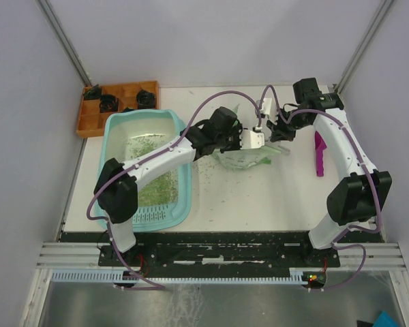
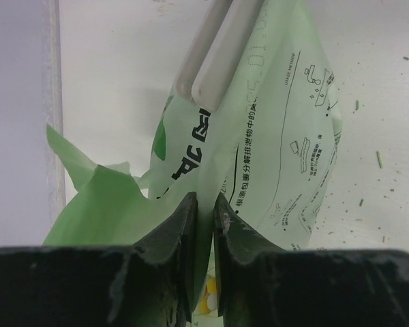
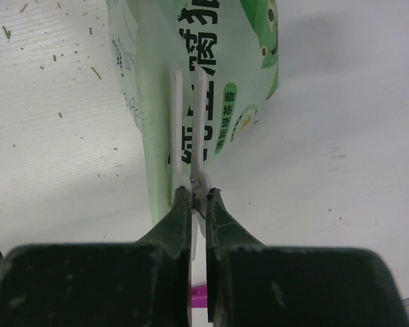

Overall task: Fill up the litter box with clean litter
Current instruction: Clamp the cat litter bag at the center of the board.

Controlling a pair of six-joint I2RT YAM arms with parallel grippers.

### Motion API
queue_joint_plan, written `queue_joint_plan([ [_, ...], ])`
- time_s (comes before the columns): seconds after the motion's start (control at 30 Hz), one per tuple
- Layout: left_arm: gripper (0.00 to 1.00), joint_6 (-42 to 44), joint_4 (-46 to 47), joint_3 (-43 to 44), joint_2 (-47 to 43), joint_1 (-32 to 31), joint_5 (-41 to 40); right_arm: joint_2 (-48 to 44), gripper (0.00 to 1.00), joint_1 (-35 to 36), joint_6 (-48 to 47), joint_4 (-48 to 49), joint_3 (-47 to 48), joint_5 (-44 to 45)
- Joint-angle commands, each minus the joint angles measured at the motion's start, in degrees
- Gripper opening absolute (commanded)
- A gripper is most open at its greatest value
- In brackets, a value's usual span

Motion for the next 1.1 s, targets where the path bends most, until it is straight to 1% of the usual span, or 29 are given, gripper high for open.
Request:
queue_joint_plan([
  [0.0,0.16,1.8,0.6,1.5,-1.6,-0.3,-0.2,-2.7,0.02,-0.6,1.3,2.4,0.9,2.2],
  [0.1,0.07,1.5,0.9,1.7,-2.1,-0.3,-0.1,-4.4,0.02,-2.5,3.3,5.2,0.3,2.4],
  [0.17,0.04,1.3,1.0,1.6,-2.5,-0.3,-0.1,-5.5,0.02,-4.1,4.2,6.8,-0.1,2.1],
  [0.3,0.03,0.7,1.2,1.0,-3.4,-0.3,0.3,-7.3,0.02,-6.9,3.5,6.8,-0.1,0.3],
  [0.37,0.03,0.4,1.3,0.7,-3.9,-0.4,0.4,-8.0,0.02,-7.7,0.9,4.8,0.0,-0.4],
  [0.47,0.03,0.3,1.3,0.2,-4.3,-0.4,0.2,-9.0,0.02,-8.7,-4.9,-0.9,0.3,-1.6],
  [0.57,0.03,0.3,1.3,-0.1,-4.4,-0.4,0.1,-11.0,0.02,-9.7,-9.9,-4.4,-1.7,-1.5],
  [0.67,0.03,-0.5,1.7,-0.3,-4.5,-0.4,0.6,-13.9,0.02,-11.0,-12.8,-2.4,-6.6,-0.7],
  [0.77,0.03,-1.1,1.9,-0.4,-4.4,-0.5,1.0,-16.7,0.02,-13.6,-12.1,2.2,-12.5,-1.8],
  [0.87,0.03,-1.8,2.0,-0.3,-4.2,-0.5,1.0,-17.7,0.02,-14.8,-11.8,2.9,-15.0,-2.1],
  [0.97,0.03,-1.9,2.0,-0.5,-4.4,-0.7,0.8,-19.9,0.02,-15.0,-10.8,6.0,-17.2,-2.7],
  [1.07,0.03,-2.0,2.2,-0.5,-4.3,-0.9,0.8,-21.3,0.02,-15.0,-12.4,8.3,-19.4,-2.4],
])
